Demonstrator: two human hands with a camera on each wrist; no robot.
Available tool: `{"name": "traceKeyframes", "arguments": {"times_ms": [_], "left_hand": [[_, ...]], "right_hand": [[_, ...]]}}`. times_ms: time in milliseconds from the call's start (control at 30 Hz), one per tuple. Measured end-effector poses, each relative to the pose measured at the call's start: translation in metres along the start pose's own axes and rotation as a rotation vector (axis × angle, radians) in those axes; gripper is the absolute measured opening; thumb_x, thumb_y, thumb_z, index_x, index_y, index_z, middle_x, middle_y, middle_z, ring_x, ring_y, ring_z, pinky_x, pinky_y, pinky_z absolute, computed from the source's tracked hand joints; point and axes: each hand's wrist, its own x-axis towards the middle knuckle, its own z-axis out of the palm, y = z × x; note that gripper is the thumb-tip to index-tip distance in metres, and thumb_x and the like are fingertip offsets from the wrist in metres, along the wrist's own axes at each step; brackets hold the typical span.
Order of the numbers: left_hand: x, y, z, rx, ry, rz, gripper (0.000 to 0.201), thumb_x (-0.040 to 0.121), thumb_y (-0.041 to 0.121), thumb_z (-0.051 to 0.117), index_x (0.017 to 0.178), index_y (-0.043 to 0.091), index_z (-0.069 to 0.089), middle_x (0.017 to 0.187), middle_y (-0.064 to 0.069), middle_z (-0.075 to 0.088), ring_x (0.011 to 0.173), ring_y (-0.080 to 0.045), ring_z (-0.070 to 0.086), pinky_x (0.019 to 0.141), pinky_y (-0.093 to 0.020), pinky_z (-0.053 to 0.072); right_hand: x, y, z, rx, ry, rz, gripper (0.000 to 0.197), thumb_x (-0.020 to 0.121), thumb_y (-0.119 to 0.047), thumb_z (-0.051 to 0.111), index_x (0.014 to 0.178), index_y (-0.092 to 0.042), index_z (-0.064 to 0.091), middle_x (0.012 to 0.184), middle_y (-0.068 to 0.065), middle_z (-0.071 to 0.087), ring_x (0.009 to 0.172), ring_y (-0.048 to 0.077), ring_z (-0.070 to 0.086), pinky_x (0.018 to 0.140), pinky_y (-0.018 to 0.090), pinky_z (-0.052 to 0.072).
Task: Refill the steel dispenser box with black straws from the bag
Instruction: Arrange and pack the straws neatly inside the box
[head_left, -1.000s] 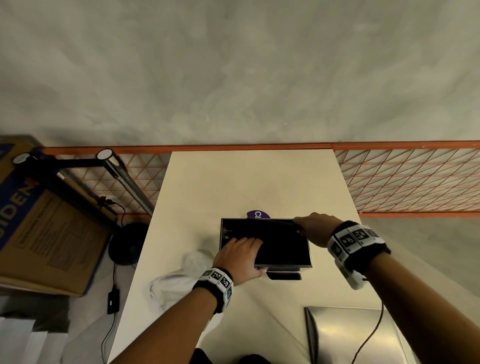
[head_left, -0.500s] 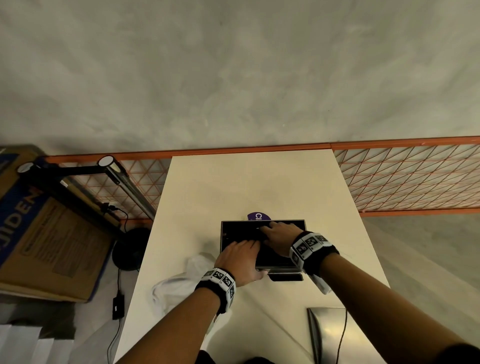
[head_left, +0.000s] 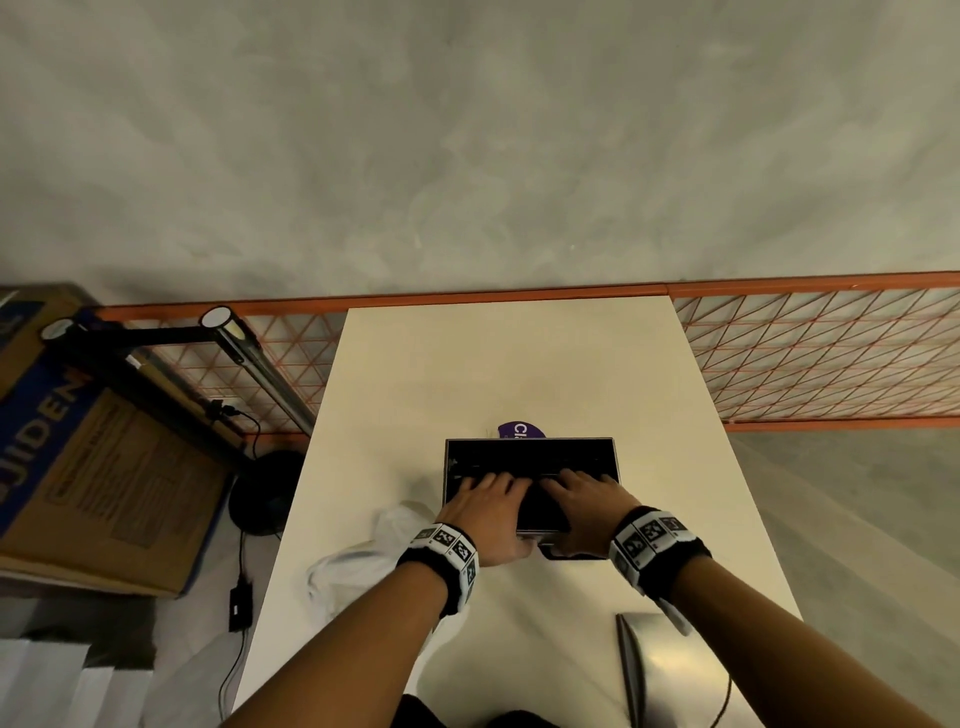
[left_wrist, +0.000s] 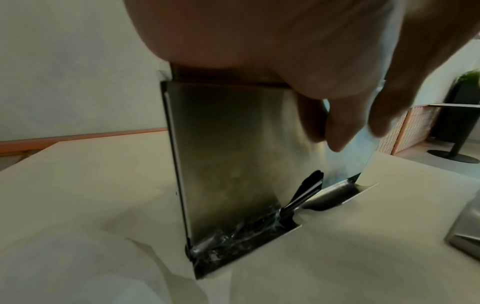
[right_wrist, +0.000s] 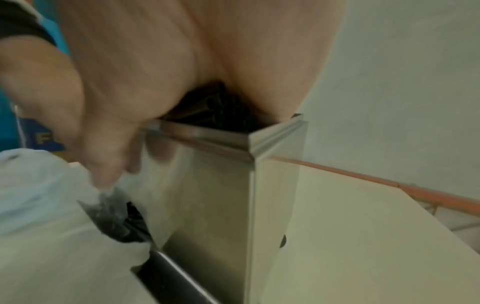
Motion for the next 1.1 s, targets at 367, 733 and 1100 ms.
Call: {"name": "traceKeyframes", "arguments": {"times_ms": [367, 733, 1100], "left_hand": [[-0.007, 0.003, 0.007, 0.05, 0.127, 0.001, 0.074, 0.076, 0.065, 0.06, 0.138, 0.028, 0.044, 0.129, 0.004, 0.059, 0.122, -0.021, 0.054, 0.107, -0.042, 0.038], [-0.015, 0.003, 0.01, 0.059, 0.215, 0.027, 0.078, 0.073, 0.065, 0.062, 0.139, 0.028, 0.044, 0.132, 0.005, 0.05, 0.122, -0.02, 0.049, 0.104, -0.045, 0.036], [-0.019, 0.01, 0.01, 0.05, 0.126, 0.006, 0.069, 0.08, 0.059, 0.064, 0.138, 0.026, 0.045, 0.135, 0.006, 0.05, 0.126, -0.019, 0.046, 0.106, -0.043, 0.037]], "right_hand": [[0.003, -0.003, 0.0, 0.011, 0.08, -0.04, 0.078, 0.061, -0.07, 0.063, 0.125, -0.027, 0.048, 0.114, 0.0, 0.065, 0.105, 0.027, 0.063, 0.087, 0.038, 0.052], [-0.013, -0.009, 0.011, -0.056, 0.252, -0.048, 0.081, 0.06, -0.072, 0.06, 0.123, -0.021, 0.056, 0.107, 0.001, 0.061, 0.095, 0.025, 0.059, 0.078, 0.046, 0.049], [-0.017, -0.03, 0.004, -0.125, 0.219, -0.002, 0.069, 0.061, -0.066, 0.067, 0.112, -0.02, 0.059, 0.106, 0.002, 0.057, 0.095, 0.026, 0.056, 0.083, 0.05, 0.041]]}}
